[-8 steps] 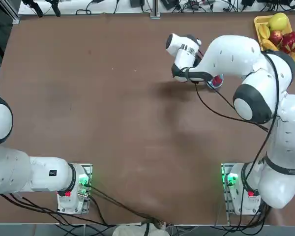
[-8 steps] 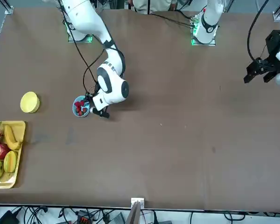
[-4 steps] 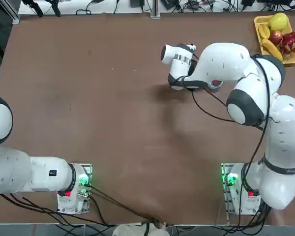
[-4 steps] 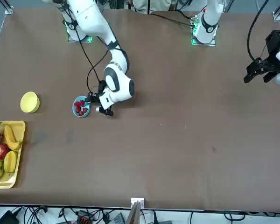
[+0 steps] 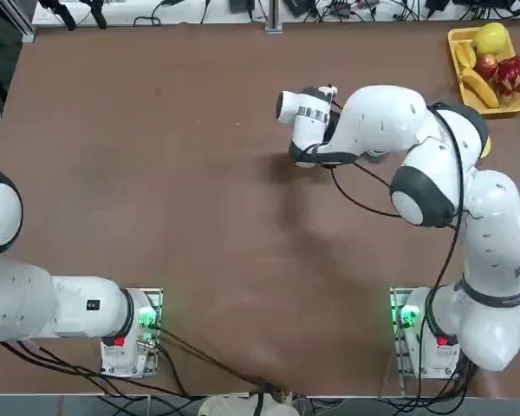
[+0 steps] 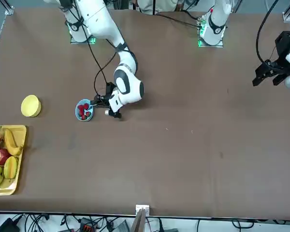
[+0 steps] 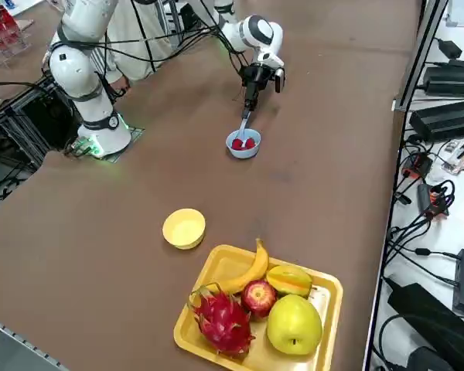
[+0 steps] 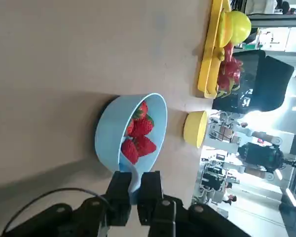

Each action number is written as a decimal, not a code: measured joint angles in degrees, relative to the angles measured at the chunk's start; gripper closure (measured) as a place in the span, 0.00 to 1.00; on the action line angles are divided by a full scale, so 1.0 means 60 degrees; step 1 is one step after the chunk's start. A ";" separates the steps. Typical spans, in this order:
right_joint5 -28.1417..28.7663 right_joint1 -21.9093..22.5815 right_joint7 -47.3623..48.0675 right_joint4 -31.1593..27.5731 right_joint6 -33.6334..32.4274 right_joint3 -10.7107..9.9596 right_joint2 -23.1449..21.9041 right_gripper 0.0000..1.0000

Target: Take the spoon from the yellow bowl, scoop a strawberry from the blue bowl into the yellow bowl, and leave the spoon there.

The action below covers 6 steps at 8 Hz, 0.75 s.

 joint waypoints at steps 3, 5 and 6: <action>-0.0009 0.0162 -0.0294 0.0356 -0.0389 0.0000 0.0176 0.89; -0.0182 0.0212 -0.0328 0.0424 -0.0552 0.0001 0.0412 0.89; -0.0329 0.0240 -0.0328 0.0426 -0.0581 0.0002 0.0588 0.89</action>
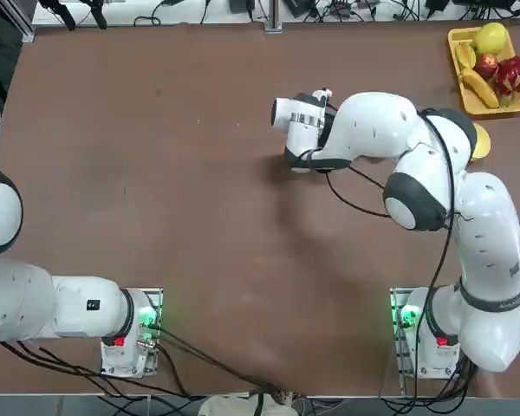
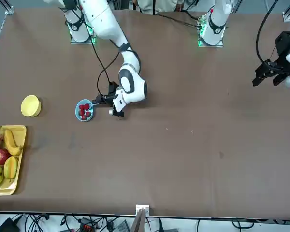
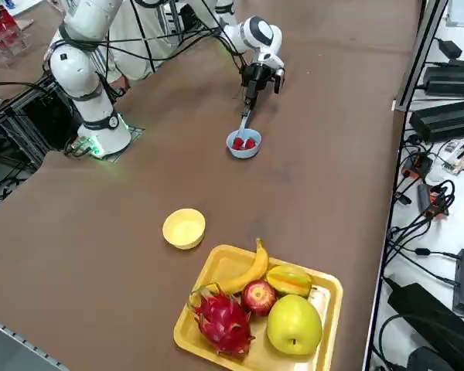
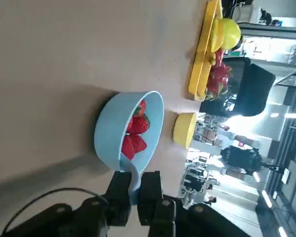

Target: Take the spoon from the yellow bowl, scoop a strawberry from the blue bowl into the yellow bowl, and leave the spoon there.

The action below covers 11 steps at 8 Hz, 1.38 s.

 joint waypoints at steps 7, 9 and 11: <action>-0.0605 0.0415 0.0005 0.0580 -0.0842 -0.0005 0.0601 0.89; -0.0763 0.0491 0.0006 0.0739 -0.1059 -0.0006 0.0867 0.89; -0.0908 0.0564 0.0006 0.0774 -0.1285 -0.0006 0.0979 0.89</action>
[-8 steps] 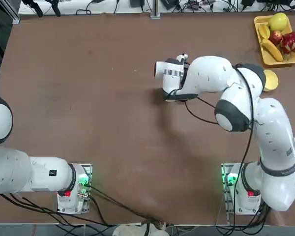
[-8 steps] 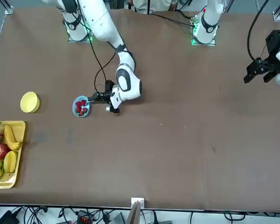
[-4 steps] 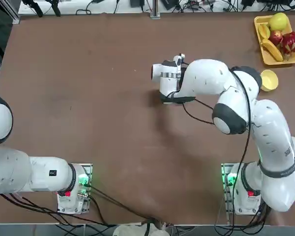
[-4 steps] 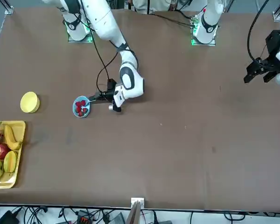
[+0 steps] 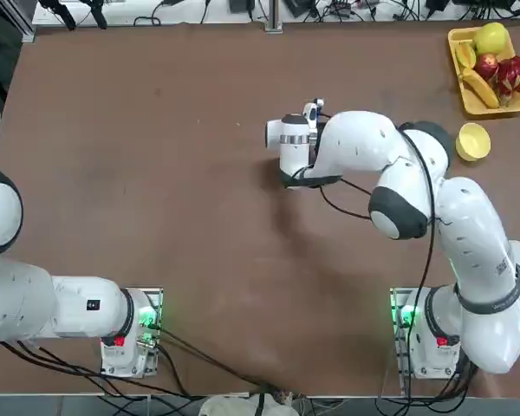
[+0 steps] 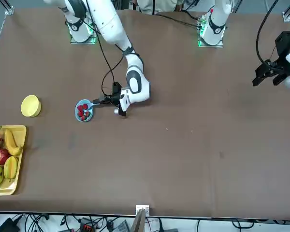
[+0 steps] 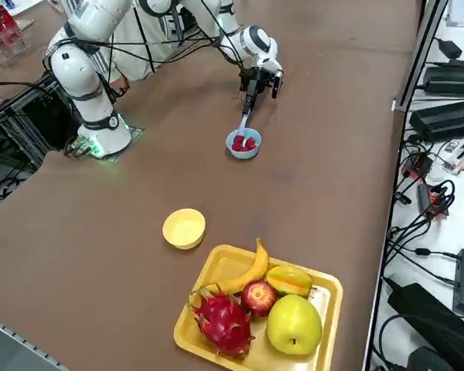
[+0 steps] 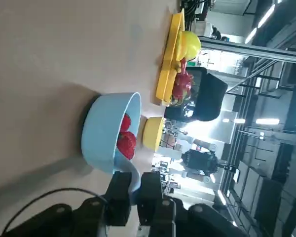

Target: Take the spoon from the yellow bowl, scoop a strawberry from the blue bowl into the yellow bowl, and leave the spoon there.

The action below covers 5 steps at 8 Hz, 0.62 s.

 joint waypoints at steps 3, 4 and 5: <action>-0.0206 0.0133 0.0001 0.0003 -0.0210 -0.0007 0.0151 0.89; -0.0303 0.0163 0.0004 0.0003 -0.0273 -0.0013 0.0196 0.89; -0.0486 0.0176 0.0004 0.0006 -0.0421 -0.0014 0.0216 0.89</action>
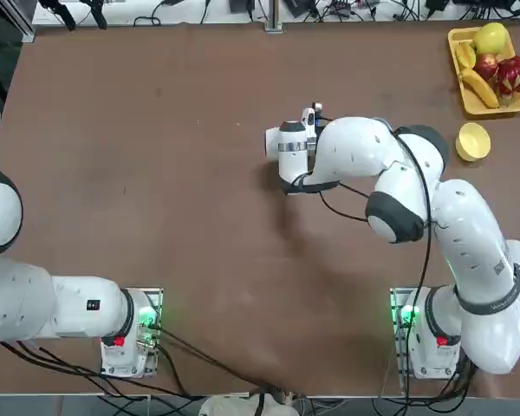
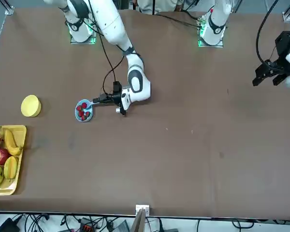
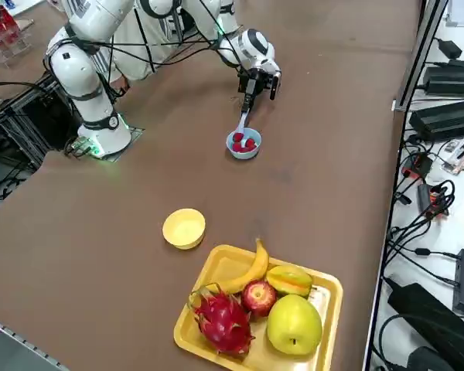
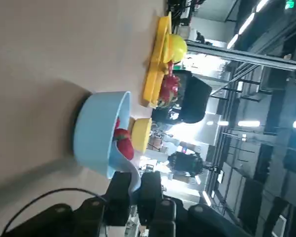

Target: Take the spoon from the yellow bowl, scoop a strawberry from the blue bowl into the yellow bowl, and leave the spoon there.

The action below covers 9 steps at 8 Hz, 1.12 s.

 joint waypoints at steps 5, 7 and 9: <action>-0.0430 0.0003 0.0024 0.0154 -0.0700 -0.0523 0.0010 0.89; -0.0433 -0.0150 -0.0141 0.0270 -0.0786 -0.0770 -0.0164 0.89; -0.0431 -0.0716 -0.0652 0.0275 -0.0807 -0.0829 -0.0714 0.89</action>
